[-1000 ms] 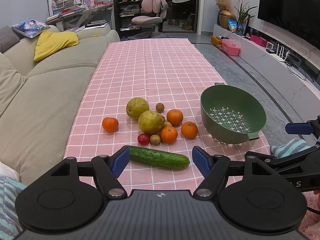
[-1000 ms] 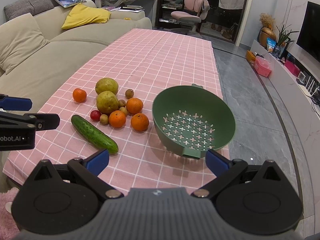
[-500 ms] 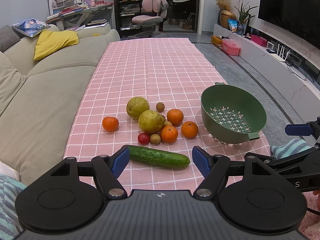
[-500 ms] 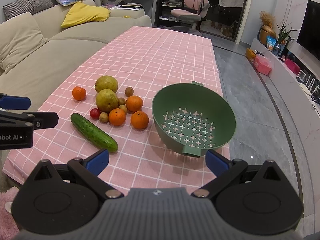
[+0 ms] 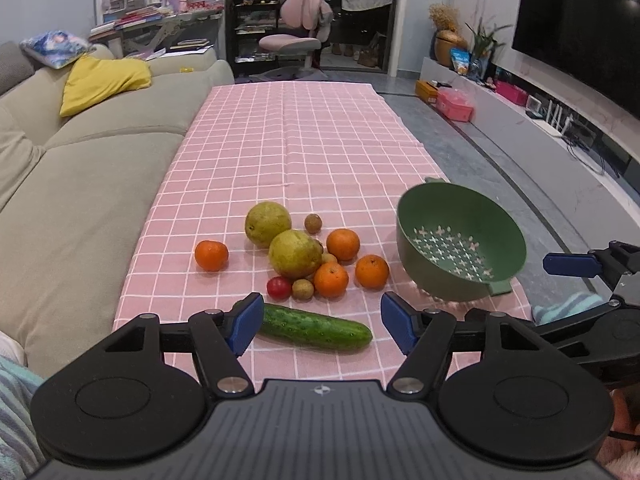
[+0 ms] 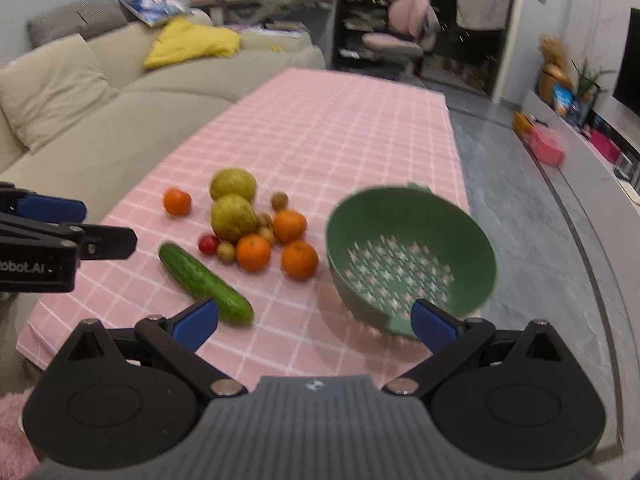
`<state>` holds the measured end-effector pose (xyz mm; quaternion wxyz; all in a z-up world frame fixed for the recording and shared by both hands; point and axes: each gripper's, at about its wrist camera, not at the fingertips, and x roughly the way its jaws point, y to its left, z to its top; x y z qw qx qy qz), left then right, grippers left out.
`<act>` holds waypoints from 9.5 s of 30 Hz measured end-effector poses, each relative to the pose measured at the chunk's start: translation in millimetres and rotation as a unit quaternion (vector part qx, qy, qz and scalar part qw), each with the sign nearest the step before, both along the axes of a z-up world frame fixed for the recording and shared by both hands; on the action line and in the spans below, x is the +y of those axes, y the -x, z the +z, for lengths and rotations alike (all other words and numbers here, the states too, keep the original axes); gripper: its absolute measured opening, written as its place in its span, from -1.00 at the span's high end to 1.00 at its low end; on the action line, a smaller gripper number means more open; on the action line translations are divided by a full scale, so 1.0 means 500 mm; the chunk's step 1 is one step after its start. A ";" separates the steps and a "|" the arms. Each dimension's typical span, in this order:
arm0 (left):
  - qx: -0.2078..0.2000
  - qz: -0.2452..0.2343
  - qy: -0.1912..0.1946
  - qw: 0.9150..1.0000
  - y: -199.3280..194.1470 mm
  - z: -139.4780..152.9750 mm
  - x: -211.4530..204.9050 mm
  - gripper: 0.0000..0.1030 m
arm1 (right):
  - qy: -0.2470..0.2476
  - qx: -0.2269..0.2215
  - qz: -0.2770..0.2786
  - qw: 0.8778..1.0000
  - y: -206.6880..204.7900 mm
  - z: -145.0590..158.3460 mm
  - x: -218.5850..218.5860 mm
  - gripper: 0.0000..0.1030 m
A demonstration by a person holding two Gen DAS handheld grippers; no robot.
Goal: Organize fruits
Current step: 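Reach the right gripper to the larger pear and grasp it while left approaches the other pear, then carry the pear into the colander with the right gripper while left grasps the second pear, then carry the second pear into the colander with the left gripper and release it, then move the left gripper back over the green cucumber, then grasp the cucumber at its end with the left gripper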
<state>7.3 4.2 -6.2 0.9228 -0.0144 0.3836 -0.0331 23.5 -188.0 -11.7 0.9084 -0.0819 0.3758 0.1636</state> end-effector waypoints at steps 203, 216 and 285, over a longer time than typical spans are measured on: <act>0.038 -0.031 0.018 0.999 -0.241 -0.026 -0.002 -0.42 | -0.105 0.016 -0.023 0.994 -0.177 -0.058 -0.049 -0.66; 0.057 0.050 0.069 0.995 -0.170 -0.075 0.135 -0.33 | -0.041 0.005 0.062 0.997 -0.133 -0.098 0.100 -0.65; 0.244 0.151 0.125 0.950 -0.241 -0.260 0.088 0.09 | 0.043 0.072 0.151 0.985 -0.137 -0.204 0.153 0.00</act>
